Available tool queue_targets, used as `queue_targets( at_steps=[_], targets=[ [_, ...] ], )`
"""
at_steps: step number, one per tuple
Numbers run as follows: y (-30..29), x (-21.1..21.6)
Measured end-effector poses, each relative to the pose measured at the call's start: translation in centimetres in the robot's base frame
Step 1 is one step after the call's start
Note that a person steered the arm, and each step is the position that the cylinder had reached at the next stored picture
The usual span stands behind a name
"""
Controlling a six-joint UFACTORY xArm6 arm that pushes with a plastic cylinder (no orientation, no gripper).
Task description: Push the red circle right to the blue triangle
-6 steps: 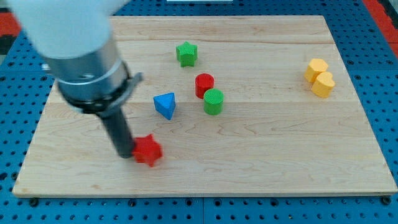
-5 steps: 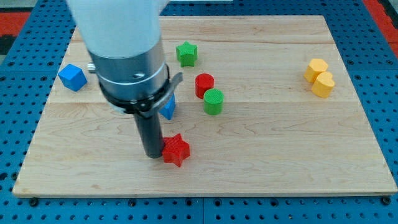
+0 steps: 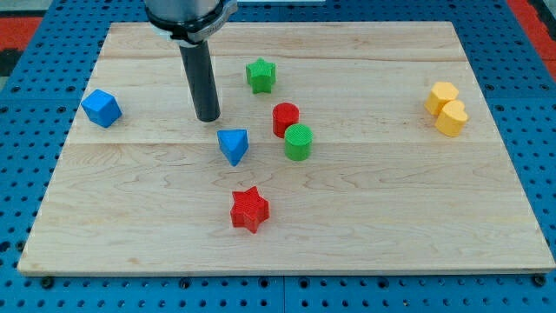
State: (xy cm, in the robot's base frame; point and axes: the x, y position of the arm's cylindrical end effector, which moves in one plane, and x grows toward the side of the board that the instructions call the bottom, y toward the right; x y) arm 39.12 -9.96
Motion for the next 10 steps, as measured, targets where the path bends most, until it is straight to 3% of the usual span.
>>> queue_targets(
  at_steps=[1,3,6,8,9,10],
  targets=[
    [2.8,-0.9],
    [16.8,-2.0],
    [7.6,1.3],
    [5.8,-1.3],
    [4.3,0.9],
    [7.1,3.6]
  ],
)
